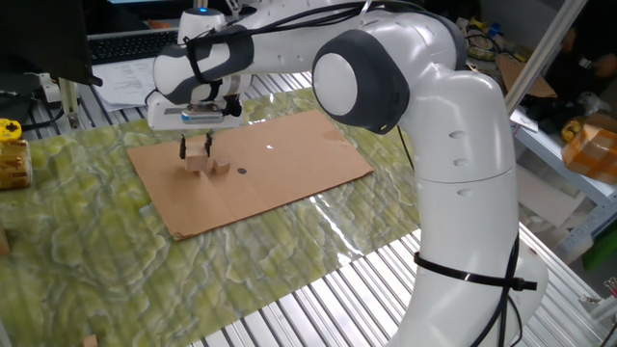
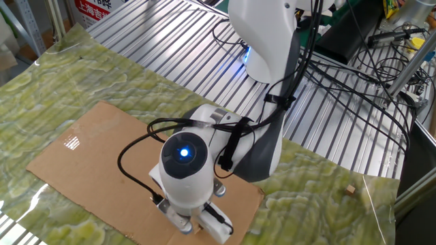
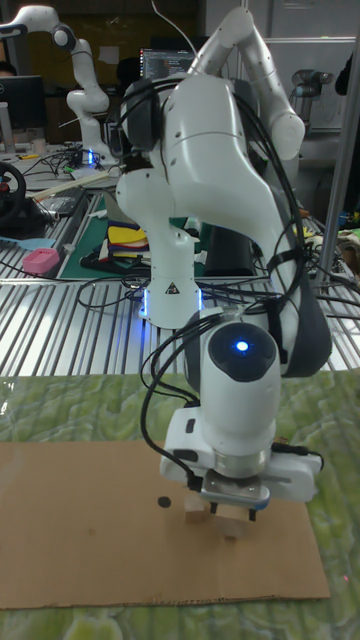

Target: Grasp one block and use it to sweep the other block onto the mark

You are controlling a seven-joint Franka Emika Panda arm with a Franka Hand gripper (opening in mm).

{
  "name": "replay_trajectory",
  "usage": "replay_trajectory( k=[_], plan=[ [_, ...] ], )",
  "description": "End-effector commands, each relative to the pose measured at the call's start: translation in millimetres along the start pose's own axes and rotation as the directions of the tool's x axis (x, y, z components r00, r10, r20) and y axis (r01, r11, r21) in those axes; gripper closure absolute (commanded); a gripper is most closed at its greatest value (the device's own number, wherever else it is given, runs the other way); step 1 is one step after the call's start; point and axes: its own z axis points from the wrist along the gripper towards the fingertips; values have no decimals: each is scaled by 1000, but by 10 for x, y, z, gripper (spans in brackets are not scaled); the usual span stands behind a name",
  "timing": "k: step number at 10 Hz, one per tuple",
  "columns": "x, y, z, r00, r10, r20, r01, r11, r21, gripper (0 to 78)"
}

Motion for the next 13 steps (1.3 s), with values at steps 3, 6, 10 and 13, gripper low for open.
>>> replay_trajectory(
  k=[3, 6, 10, 13],
  plan=[
    [-214, -219, -45, 993, 108, 43, -111, 991, 70, 764],
    [-214, -219, -46, 998, 57, -4, -55, 986, 156, 764],
    [-219, -175, -31, 999, 6, -48, 0, 993, 119, 764],
    [-90, 109, -36, 995, 73, -72, -67, 995, 73, 764]
  ],
)
